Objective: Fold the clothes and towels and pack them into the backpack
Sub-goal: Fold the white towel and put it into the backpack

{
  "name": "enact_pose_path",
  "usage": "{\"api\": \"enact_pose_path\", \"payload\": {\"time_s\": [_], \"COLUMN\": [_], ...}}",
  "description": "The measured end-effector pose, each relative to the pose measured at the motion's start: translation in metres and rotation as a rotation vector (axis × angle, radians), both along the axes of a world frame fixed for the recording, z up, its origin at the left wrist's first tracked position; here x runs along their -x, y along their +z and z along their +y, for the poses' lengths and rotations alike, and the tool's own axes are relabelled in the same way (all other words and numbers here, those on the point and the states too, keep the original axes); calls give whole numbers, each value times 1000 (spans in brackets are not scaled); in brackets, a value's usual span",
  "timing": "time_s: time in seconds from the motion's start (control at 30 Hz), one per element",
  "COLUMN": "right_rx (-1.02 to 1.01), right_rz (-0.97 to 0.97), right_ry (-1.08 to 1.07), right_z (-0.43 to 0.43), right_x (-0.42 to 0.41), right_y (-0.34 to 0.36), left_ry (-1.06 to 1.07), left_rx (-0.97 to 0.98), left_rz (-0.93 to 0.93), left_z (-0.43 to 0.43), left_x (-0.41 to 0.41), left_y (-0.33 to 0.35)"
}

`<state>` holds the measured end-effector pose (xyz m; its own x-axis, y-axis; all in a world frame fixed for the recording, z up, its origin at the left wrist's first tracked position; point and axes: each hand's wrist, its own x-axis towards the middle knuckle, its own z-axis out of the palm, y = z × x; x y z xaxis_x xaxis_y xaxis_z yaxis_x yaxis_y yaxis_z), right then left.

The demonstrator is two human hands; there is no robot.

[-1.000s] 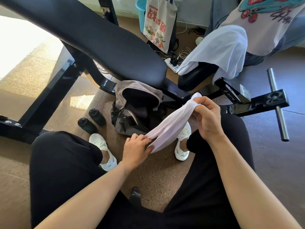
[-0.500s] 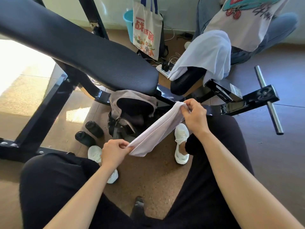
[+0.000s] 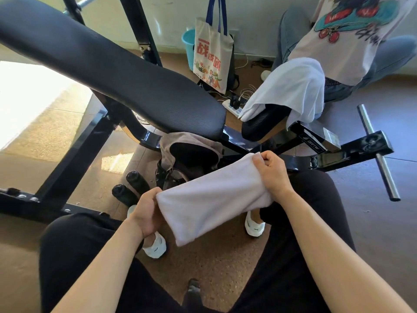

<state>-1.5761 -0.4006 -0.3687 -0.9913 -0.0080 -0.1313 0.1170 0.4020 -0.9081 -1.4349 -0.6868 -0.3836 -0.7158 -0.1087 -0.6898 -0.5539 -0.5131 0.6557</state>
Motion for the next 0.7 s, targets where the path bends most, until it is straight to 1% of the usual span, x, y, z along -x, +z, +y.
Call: {"api": "enact_pose_path", "payload": {"time_s": [0.07, 0.13, 0.27, 0.3, 0.4, 0.47, 0.5, 0.6, 0.63, 0.67, 0.7], "right_rx": [32, 50, 72, 76, 87, 73, 53, -37, -72, -108, -148], "right_rz": [-39, -64, -99, -105, -111, -116, -113, -69, -50, -35, -30], "right_ry": [-22, -48, -121, -137, -175, -175, -167, -132, -119, -107, -99], "right_z": [-3, -5, -4, -4, -4, -5, -6, -9, -10, -11, -13], "right_x": [-2, -4, -3, -2, 0, 1, 1, -1, -2, -4, -5], "right_y": [-1, -2, -4, -4, -5, -6, -7, -9, -9, -10, -11], "left_ry": [52, 78, 1, -19, -37, -5, 7, -45, -37, -15, 5], "left_rx": [-115, -179, -302, -264, -21, 146, 278, 841, 983, 1052, 1082], "left_rz": [-16, -17, -64, -75, -106, -69, -30, 86, 126, 166, 183], "left_z": [6, 6, 1, 1, 2, 6, 9, 17, 18, 18, 18], "left_x": [-1, -1, 0, 1, 0, 3, 4, 7, 6, 5, 5], "left_y": [1, -4, -15, -17, -19, -23, -24, -21, -20, -20, -20]}}
